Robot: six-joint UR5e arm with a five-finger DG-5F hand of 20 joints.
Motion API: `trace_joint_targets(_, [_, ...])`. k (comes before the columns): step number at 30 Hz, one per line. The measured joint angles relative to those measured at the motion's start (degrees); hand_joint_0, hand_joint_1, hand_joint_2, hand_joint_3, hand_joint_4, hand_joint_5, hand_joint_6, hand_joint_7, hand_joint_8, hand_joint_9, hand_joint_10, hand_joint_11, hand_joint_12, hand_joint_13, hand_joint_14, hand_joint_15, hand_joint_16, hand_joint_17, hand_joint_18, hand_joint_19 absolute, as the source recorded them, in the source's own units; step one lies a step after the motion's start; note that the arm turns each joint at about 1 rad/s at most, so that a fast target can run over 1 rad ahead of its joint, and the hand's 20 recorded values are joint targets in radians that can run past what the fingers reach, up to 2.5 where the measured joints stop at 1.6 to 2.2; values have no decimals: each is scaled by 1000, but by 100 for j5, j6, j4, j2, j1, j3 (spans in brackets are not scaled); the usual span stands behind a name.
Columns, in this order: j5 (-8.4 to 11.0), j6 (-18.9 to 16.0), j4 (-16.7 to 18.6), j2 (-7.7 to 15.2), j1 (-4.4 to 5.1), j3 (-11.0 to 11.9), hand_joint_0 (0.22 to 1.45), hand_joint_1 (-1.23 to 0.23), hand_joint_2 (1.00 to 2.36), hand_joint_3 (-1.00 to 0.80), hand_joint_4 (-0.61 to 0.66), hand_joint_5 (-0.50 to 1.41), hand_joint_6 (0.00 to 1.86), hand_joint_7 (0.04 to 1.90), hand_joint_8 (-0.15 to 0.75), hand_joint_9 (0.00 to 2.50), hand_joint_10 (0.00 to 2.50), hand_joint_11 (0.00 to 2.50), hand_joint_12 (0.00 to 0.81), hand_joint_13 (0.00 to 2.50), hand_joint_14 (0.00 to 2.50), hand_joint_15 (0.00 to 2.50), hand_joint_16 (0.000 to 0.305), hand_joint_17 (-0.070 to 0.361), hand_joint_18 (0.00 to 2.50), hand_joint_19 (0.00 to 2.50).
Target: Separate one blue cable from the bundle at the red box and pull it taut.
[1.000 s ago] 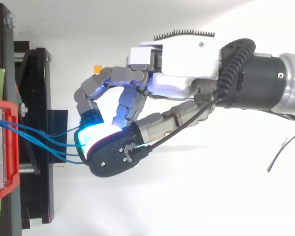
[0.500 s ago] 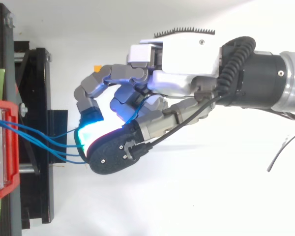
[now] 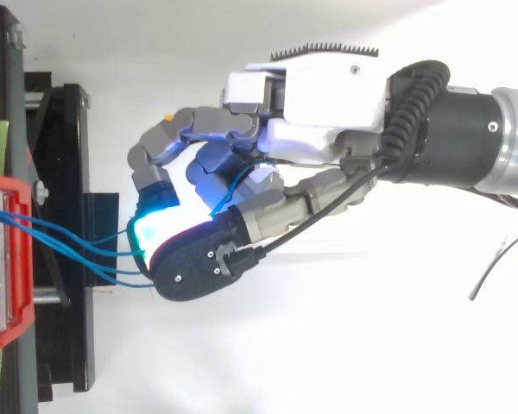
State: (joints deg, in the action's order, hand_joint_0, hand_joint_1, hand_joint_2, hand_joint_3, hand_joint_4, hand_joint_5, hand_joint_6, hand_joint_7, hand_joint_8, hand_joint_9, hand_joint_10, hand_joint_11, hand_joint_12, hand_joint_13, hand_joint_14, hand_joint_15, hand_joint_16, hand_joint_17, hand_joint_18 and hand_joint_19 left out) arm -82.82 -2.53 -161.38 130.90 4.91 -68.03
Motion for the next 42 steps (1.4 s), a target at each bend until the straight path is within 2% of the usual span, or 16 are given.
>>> trace_joint_targets(7, [25, 114, -22, -2, -34, 0, 679, -730, 1025, 101, 79, -185, 907, 1368, 408, 723, 2500, 2294, 546, 742, 2500, 2137, 59, 133, 1468, 1565])
trace_joint_targets(12, [-97, 227, -139, -28, -59, 0, 683, -712, 1023, 97, 66, -184, 909, 1367, 407, 721, 2500, 2320, 544, 741, 2500, 2111, 60, 135, 1463, 1522])
trace_joint_targets(17, [-217, 476, -461, -131, -84, 0, 684, -705, 1022, 97, 67, -185, 910, 1365, 409, 719, 2500, 2309, 539, 734, 2500, 2129, 60, 135, 1465, 1513])
trace_joint_targets(22, [-147, 558, -797, -323, -103, -10, 684, -704, 1021, 97, 64, -185, 910, 1360, 407, 716, 2500, 2280, 540, 737, 2500, 2126, 61, 136, 1461, 1513])
trace_joint_targets(24, [-124, 570, -972, -434, -107, -81, 684, -703, 1021, 97, 61, -185, 911, 1358, 408, 717, 2500, 2258, 532, 734, 2500, 2118, 60, 136, 1458, 1512])
trace_joint_targets(26, [-100, 574, -1072, -543, -97, -198, 684, -703, 1021, 97, 62, -184, 910, 1359, 408, 718, 2500, 2282, 533, 735, 2500, 2097, 60, 134, 1458, 1512])
trace_joint_targets(29, [12, 575, -1085, -754, -74, -494, 685, -703, 1021, 97, 59, -184, 911, 1355, 408, 718, 2500, 2290, 533, 735, 2500, 2106, 59, 133, 1461, 1493])
trace_joint_targets(32, [269, 576, -921, -1023, -42, -852, 685, -703, 1021, 96, 62, -184, 911, 1352, 408, 718, 2500, 2281, 538, 738, 2500, 2095, 60, 134, 1459, 1489])
trace_joint_targets(35, [565, 562, -571, -1308, 2, -1308, 685, -703, 1021, 97, 62, -184, 910, 1358, 408, 718, 2500, 2277, 526, 733, 2500, 2077, 59, 134, 1456, 1495])
trace_joint_targets(39, [692, 527, -261, -1428, 52, -1877, 686, -703, 1020, 97, 60, -184, 910, 1354, 410, 725, 2500, 2290, 530, 737, 2500, 2083, 60, 134, 1459, 1479])
trace_joint_targets(42, [723, 499, -154, -1445, 87, -2101, 685, -702, 1021, 101, 63, -184, 909, 1361, 409, 726, 2500, 2294, 526, 736, 2500, 2085, 59, 134, 1459, 1487])
